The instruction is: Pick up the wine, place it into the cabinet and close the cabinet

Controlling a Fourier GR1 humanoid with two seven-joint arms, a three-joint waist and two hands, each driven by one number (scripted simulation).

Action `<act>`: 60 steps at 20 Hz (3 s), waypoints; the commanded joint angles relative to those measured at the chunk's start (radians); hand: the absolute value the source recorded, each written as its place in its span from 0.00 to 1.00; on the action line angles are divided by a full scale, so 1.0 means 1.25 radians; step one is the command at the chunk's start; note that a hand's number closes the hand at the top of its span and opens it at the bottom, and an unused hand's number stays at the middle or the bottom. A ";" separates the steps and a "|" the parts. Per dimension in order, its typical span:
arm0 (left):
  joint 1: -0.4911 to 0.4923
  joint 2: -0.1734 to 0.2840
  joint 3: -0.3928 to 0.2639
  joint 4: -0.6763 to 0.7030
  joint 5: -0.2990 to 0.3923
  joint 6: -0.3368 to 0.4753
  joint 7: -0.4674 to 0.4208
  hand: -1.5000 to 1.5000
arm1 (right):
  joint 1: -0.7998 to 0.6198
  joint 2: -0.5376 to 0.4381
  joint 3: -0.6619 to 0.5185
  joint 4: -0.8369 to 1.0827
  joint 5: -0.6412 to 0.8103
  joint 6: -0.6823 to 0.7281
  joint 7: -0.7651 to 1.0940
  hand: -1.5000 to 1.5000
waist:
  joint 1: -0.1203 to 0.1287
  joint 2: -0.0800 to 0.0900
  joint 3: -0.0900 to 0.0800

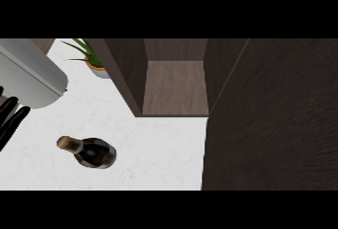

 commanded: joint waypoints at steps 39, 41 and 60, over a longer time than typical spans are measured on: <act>0.013 -0.069 0.059 0.595 -0.171 -0.375 -0.402 0.00 | -0.023 0.008 -0.090 -0.143 -0.103 0.032 0.121 0.00 | -0.009 0.002 0.001; -0.022 -0.074 0.049 0.622 -0.208 -0.353 -0.418 0.00 | -0.006 0.017 -0.079 -0.160 -0.092 0.026 0.133 0.00 | -0.011 0.002 0.001; -0.030 -0.058 0.034 0.873 -0.321 -0.453 -0.649 0.00 | -0.101 0.042 -0.035 -0.096 -0.044 -0.005 0.147 0.00 | -0.003 0.004 0.000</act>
